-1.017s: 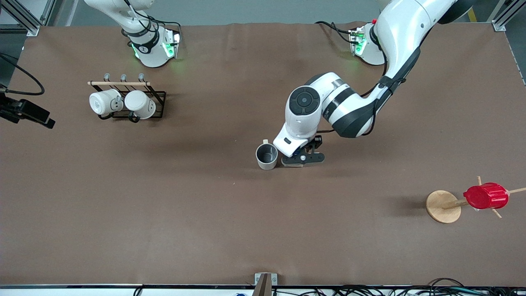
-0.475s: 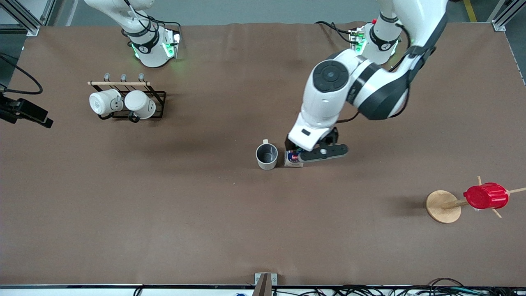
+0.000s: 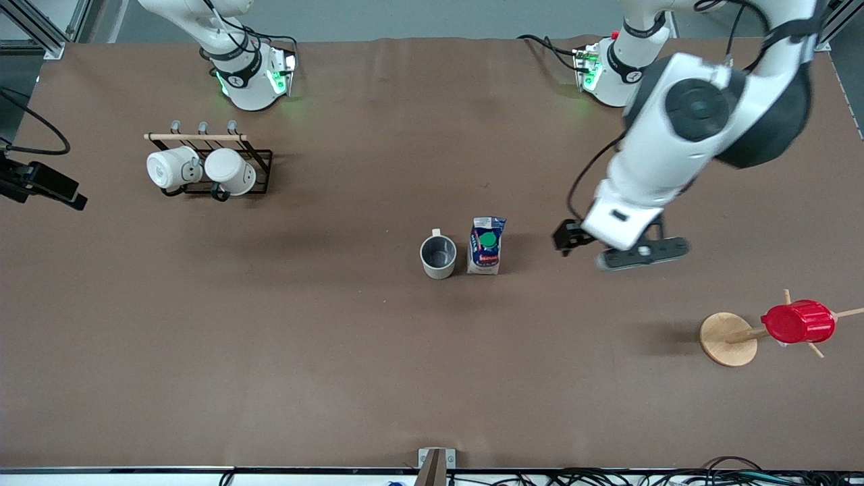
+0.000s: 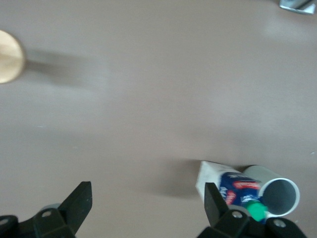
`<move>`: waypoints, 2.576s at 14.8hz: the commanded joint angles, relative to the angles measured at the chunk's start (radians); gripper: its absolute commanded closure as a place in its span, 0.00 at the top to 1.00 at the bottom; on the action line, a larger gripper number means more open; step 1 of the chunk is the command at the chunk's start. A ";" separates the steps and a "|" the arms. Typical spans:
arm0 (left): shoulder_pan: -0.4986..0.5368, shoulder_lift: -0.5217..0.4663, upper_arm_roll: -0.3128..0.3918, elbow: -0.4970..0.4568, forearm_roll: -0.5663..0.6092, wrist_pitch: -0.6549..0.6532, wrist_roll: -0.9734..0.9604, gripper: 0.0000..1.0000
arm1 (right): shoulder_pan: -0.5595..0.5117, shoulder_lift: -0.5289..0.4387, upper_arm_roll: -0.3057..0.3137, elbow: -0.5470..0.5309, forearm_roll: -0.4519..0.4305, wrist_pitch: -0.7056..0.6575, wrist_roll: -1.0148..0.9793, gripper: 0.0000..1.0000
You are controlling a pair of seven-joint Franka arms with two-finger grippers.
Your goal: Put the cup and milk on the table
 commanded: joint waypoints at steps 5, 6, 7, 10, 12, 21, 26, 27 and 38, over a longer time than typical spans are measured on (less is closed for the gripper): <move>0.003 -0.231 0.222 -0.183 -0.120 0.000 0.309 1.00 | -0.003 -0.021 0.003 -0.016 -0.015 -0.002 -0.009 1.00; 0.008 -0.261 0.244 -0.204 -0.122 -0.002 0.347 1.00 | -0.003 -0.021 0.003 -0.016 -0.013 -0.002 -0.009 1.00; 0.012 -0.281 0.258 -0.215 -0.120 -0.027 0.362 1.00 | -0.002 -0.021 0.003 -0.016 -0.015 -0.002 -0.009 1.00; 0.051 -0.327 0.266 -0.217 -0.111 -0.081 0.453 1.00 | -0.002 -0.021 0.005 -0.016 -0.016 -0.002 -0.009 1.00; 0.071 -0.346 0.267 -0.218 -0.110 -0.127 0.518 1.00 | -0.002 -0.021 0.006 -0.016 -0.016 -0.004 -0.006 1.00; 0.068 -0.328 0.249 -0.139 -0.059 -0.189 0.524 1.00 | 0.001 -0.021 0.008 -0.016 -0.016 -0.004 -0.002 1.00; 0.069 -0.202 0.246 0.076 -0.044 -0.331 0.524 1.00 | 0.003 -0.021 0.008 -0.016 -0.016 -0.005 -0.005 1.00; 0.069 -0.202 0.244 0.078 -0.044 -0.331 0.524 1.00 | 0.001 -0.021 0.006 -0.016 -0.016 -0.005 -0.006 1.00; 0.074 -0.236 0.218 0.001 -0.059 -0.258 0.509 0.99 | 0.001 -0.021 0.006 -0.016 -0.016 -0.005 -0.008 1.00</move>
